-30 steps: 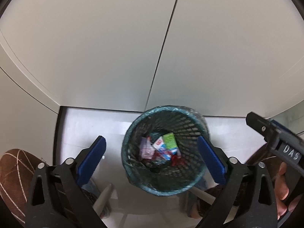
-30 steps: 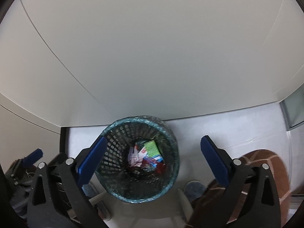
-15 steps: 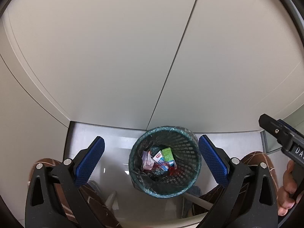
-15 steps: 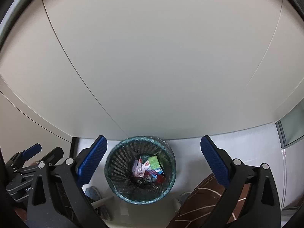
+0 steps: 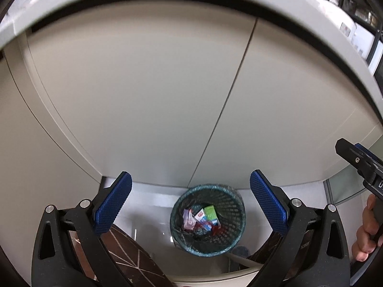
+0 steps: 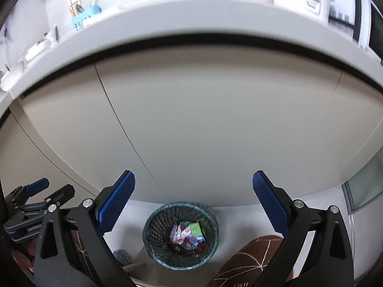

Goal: Collect trash
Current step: 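Raise both tools back up toward the counter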

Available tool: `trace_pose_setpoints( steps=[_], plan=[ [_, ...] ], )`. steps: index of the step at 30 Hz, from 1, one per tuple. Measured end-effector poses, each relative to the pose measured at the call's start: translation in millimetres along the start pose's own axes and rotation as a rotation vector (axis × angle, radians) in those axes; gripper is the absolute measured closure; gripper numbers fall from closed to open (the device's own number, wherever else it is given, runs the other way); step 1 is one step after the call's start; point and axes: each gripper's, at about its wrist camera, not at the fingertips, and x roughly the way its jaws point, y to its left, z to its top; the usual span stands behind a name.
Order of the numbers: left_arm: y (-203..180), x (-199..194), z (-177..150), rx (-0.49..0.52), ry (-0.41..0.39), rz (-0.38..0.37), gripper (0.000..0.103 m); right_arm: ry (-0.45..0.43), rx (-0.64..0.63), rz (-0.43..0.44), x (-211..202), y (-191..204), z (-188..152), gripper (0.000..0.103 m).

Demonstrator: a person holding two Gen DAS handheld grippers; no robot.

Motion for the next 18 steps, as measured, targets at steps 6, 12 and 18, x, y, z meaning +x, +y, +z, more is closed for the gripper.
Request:
trace_pose_setpoints(
  steps=[6,12,18],
  plan=[
    [-0.6,-46.8,27.7,0.001,-0.072,0.002,0.006,-0.077,-0.041,0.006,-32.2,8.8,29.3,0.008],
    [-4.1,-89.5,62.1,0.005,-0.147,0.002,0.006,-0.129,-0.065,0.038,-60.6,20.1,62.2,0.008],
    [-11.3,-118.3,104.9,0.012,-0.198,0.023,0.006,-0.154,-0.075,0.068,-82.4,31.1,98.7,0.008]
  ],
)
